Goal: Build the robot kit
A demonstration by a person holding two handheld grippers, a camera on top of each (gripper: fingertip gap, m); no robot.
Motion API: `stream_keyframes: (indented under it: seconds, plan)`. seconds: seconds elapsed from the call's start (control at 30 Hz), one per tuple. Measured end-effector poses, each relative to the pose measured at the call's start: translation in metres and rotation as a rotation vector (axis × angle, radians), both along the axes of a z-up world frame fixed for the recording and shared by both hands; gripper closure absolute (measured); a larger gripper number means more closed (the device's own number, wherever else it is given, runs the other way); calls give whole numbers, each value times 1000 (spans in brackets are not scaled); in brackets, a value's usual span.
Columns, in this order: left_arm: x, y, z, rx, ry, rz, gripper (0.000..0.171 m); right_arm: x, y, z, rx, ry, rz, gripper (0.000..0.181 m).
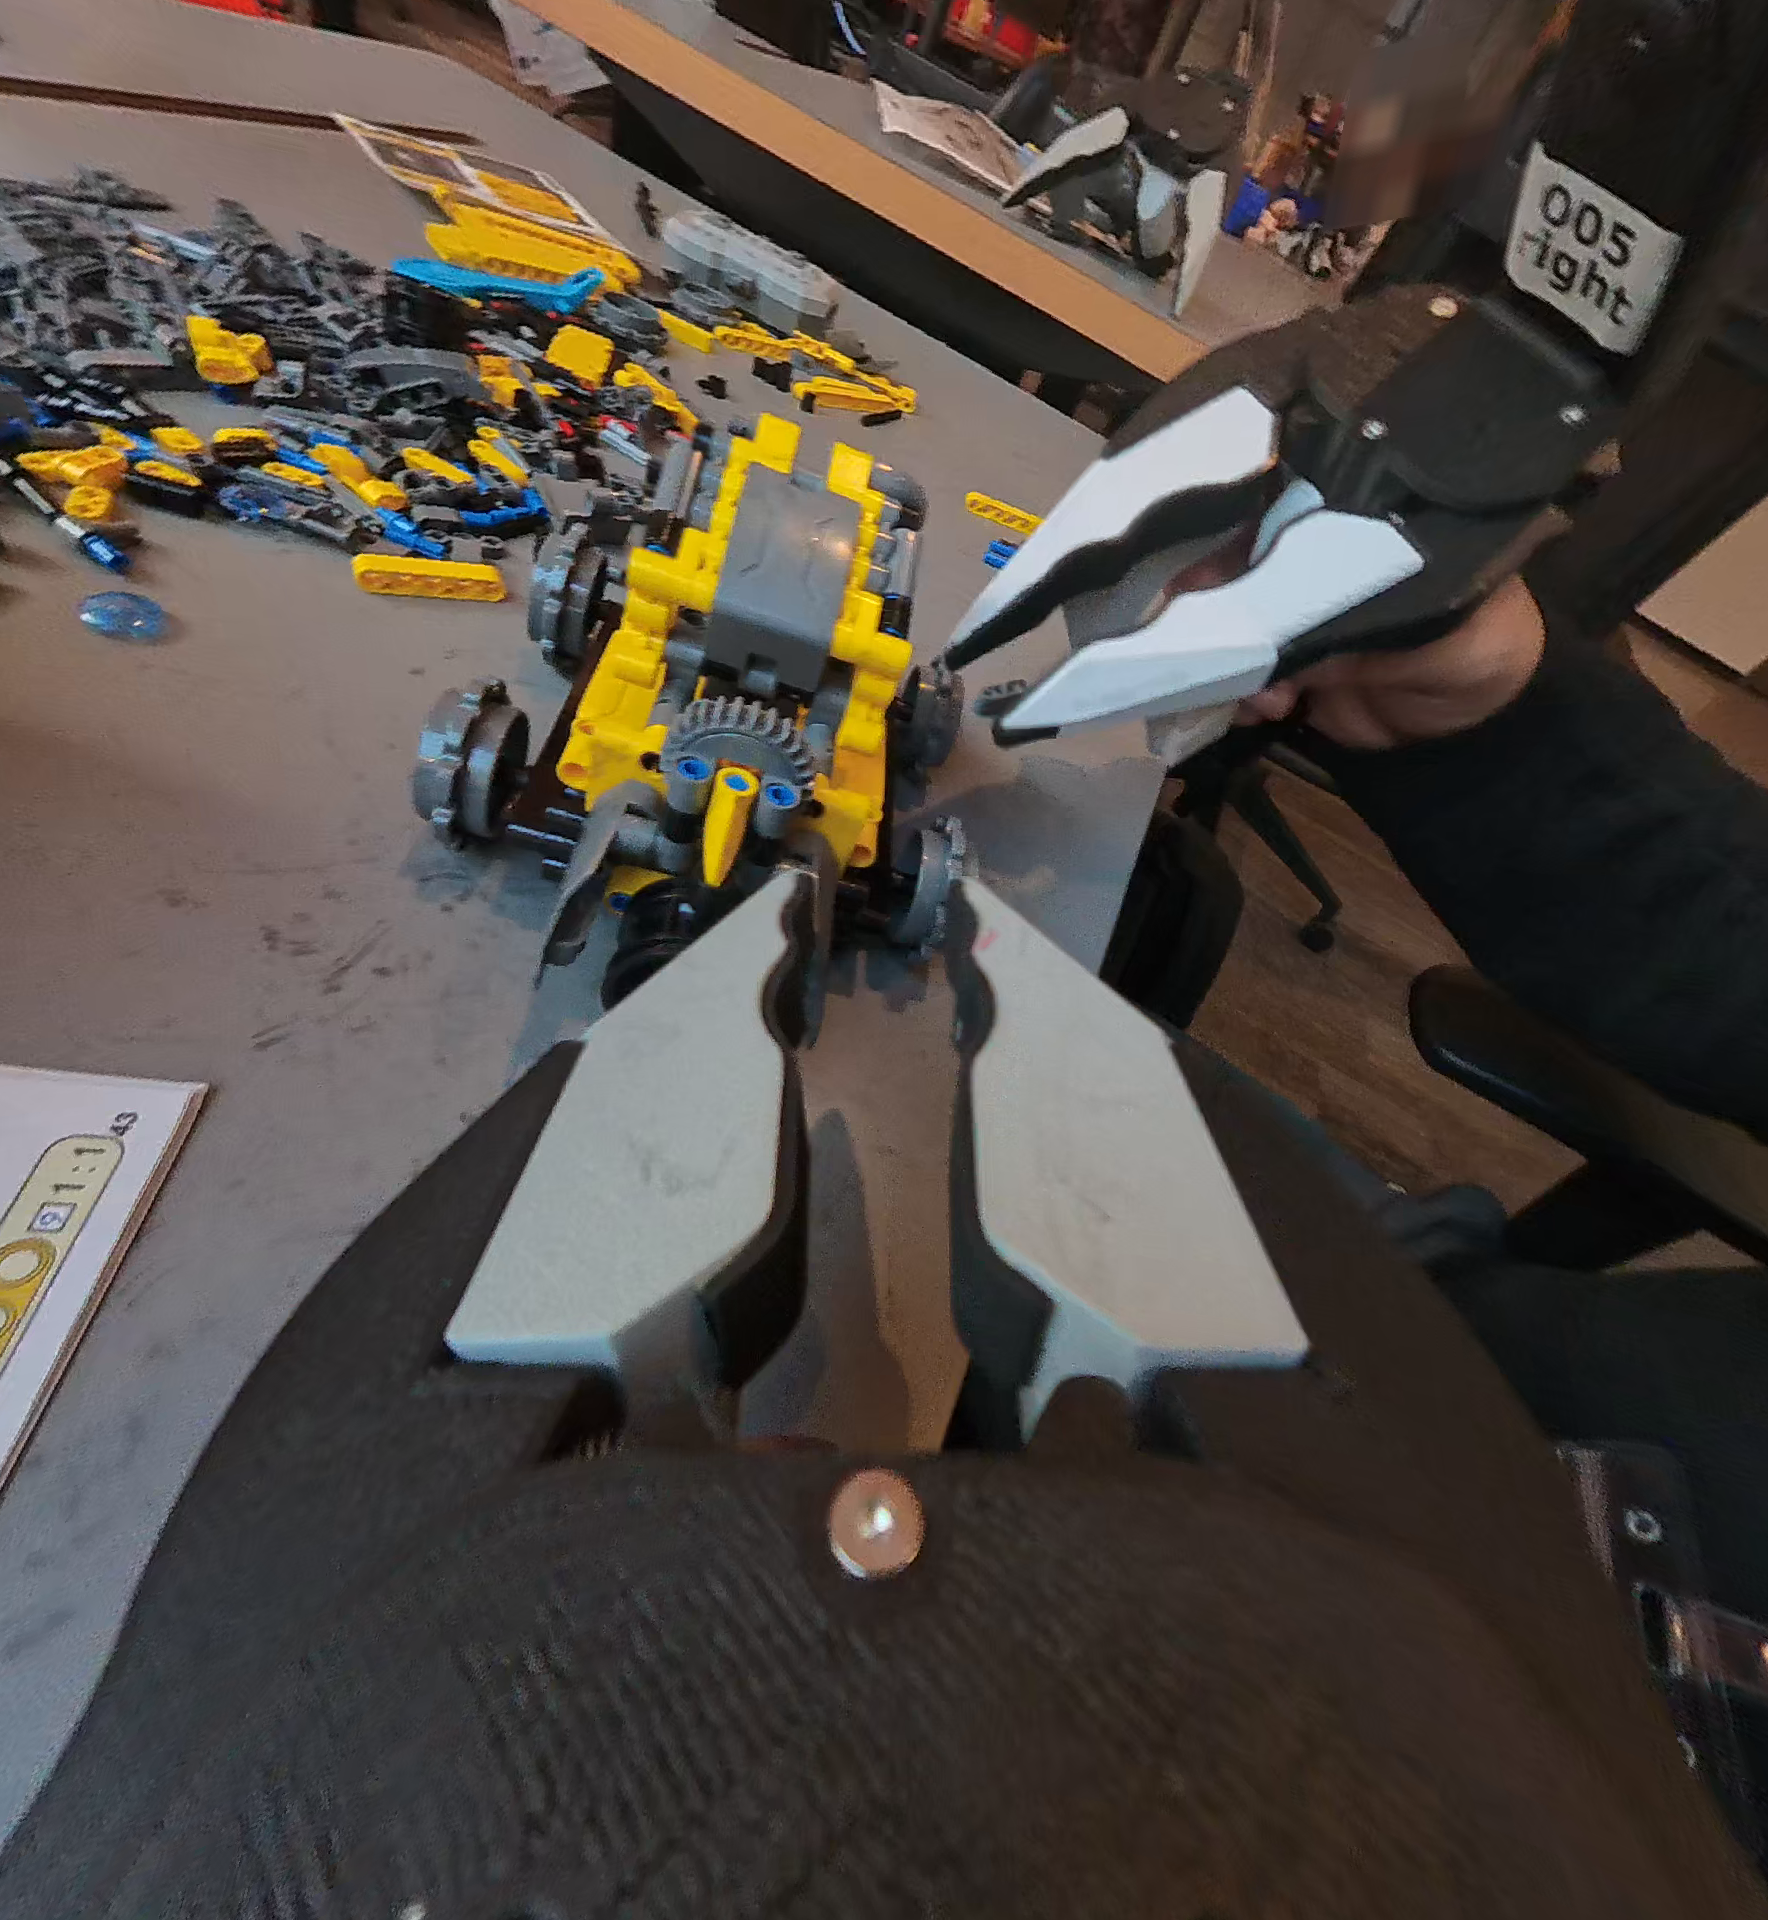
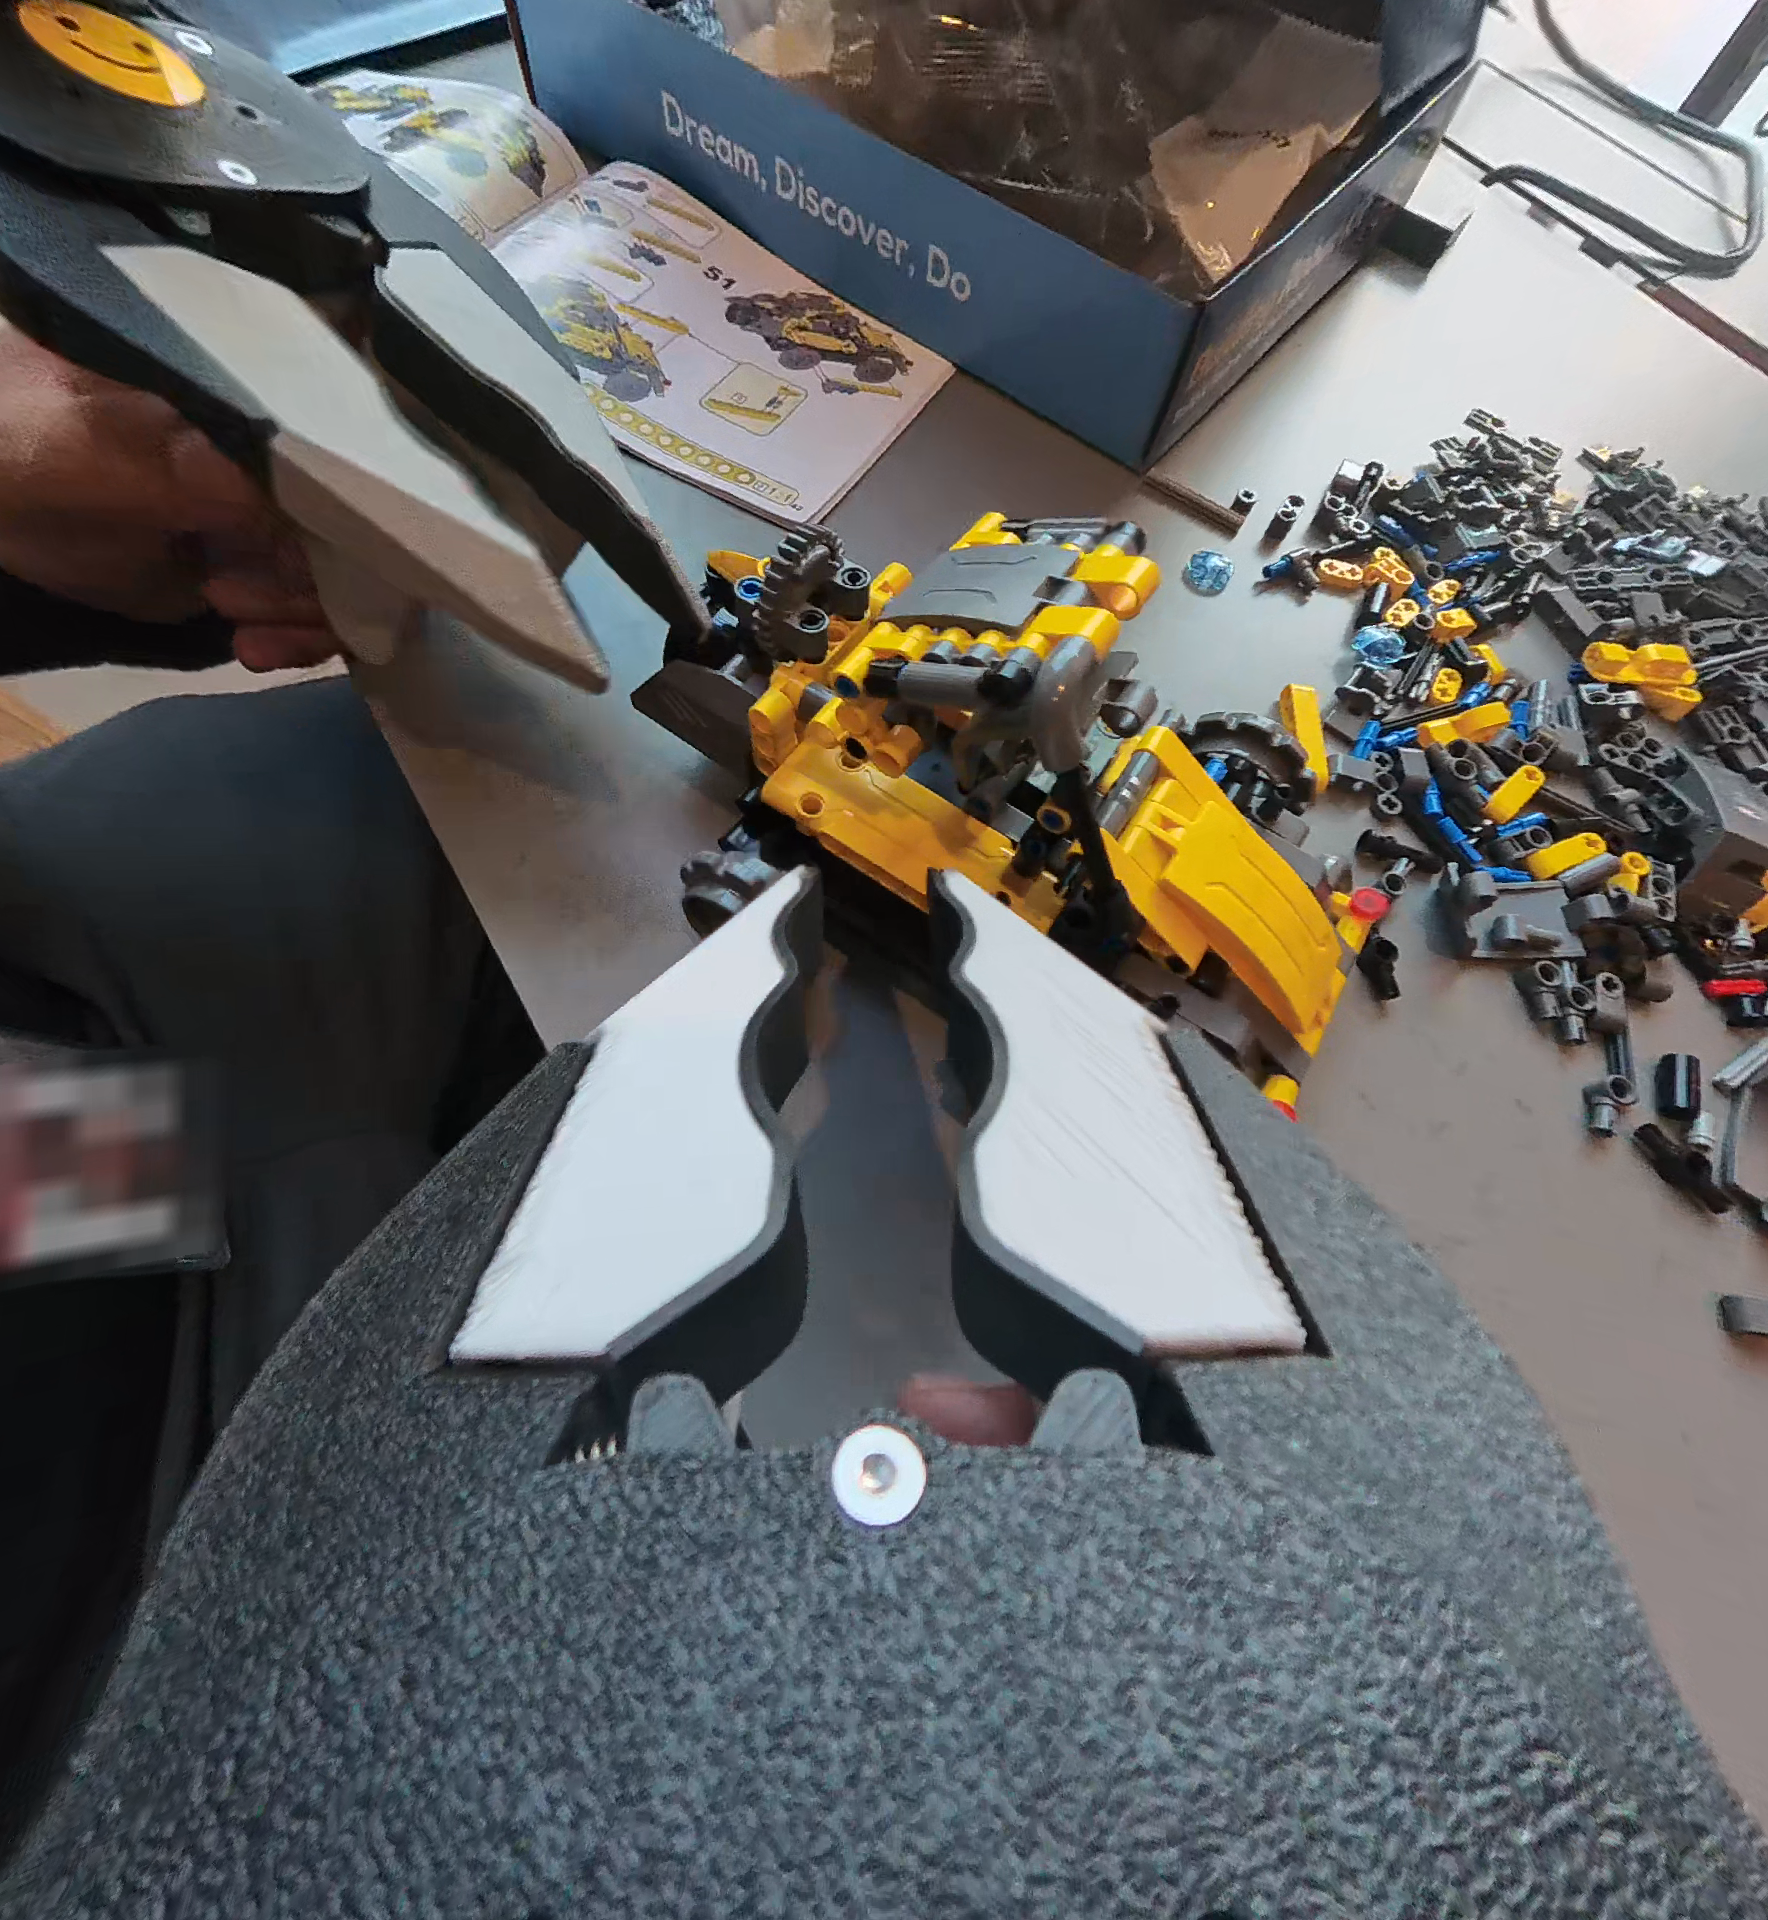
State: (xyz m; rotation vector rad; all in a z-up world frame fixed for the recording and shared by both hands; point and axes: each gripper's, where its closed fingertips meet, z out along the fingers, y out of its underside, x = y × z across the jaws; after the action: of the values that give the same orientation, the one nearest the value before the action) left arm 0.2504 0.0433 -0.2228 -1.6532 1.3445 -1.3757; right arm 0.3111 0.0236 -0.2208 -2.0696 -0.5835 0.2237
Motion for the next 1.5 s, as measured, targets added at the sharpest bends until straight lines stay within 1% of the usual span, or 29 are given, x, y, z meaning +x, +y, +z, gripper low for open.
stream_keyframes:
  seconds: [0.03, 0.07, 0.17, 0.2, 0.23, 0.27, 0.3, 0.37, 0.4, 0.5, 0.6, 0.7, 0.8, 0.87, 0.93, 1.0, 1.13, 1.3, 1.37, 1.4, 1.43, 1.47, 1.5]
  plan:
    - [0, 2, 0, -11, -1, 13, 157, -3, 2, -2, -5, -2, -1, 158]
    - [0, 5, 0, -18, 1, 29, 169, -7, 4, -6, -15, -8, 2, 156]
    - [0, 6, -1, -32, 6, 33, 171, -22, 8, -17, -44, -64, 36, 156]
    - [-1, 4, 1, -26, -5, 15, 160, -26, 10, -18, -36, -92, 43, 161]
    - [-2, 1, 3, -14, -22, 1, 140, -30, 12, -19, -26, -114, 49, 164]
    - [-4, -2, 6, 6, -43, -8, 127, -34, 14, -20, -22, -127, 58, 164]
    - [-5, -3, 8, 32, -60, -5, 122, -38, 15, -22, -19, -133, 62, 164]
    - [-6, -9, 10, 89, -77, -22, 121, -40, 24, -21, 14, -124, 30, 159]
    - [-6, -12, 9, 118, -78, -31, 121, -42, 27, -22, 25, -109, 18, 161]
    - [-7, -19, 9, 193, -89, -49, 118, -48, 37, -22, 73, -86, -10, 158]
    - [-7, -23, 9, 228, -93, -56, 119, -55, 42, -21, 89, -87, -9, 158]
    - [-7, -23, 8, 213, -89, -65, 119, -56, 42, -15, 114, -91, -7, 160]
    - [-7, -25, 9, 208, -92, -78, 119, -61, 33, -1, 183, 0, 20, 160]
    - [-7, -27, 8, 216, -92, -88, 119, -65, 25, -2, 184, 64, 74, 162]
    - [-7, -27, 8, 222, -90, -90, 120, -69, 18, -4, 174, 81, 111, 163]
    - [-7, -27, 8, 220, -88, -90, 121, -71, 15, -1, 196, 80, 128, 165]
    - [-7, -27, 8, 217, -87, -90, 121, -74, 13, -5, 169, 92, 149, 165]
    - [-6, -27, 7, 209, -79, -90, 121, -76, 7, 2, 195, 150, 178, 163]
    - [-6, -27, 6, 205, -77, -91, 119, -78, 3, 2, 191, 197, 191, 168]
    - [-6, -26, 6, 206, -75, -88, 119, -81, 1, -4, 175, 250, 209, 175]
    - [-6, -25, 6, 205, -72, -79, 123, -84, -3, -11, 124, 288, 235, 179]
    - [-6, -25, 7, 200, -79, -81, 121, -84, -3, -8, 138, 279, 237, 181]
    - [-6, -25, 8, 195, -86, -80, 121, -82, -3, -2, 189, 269, 225, 181]
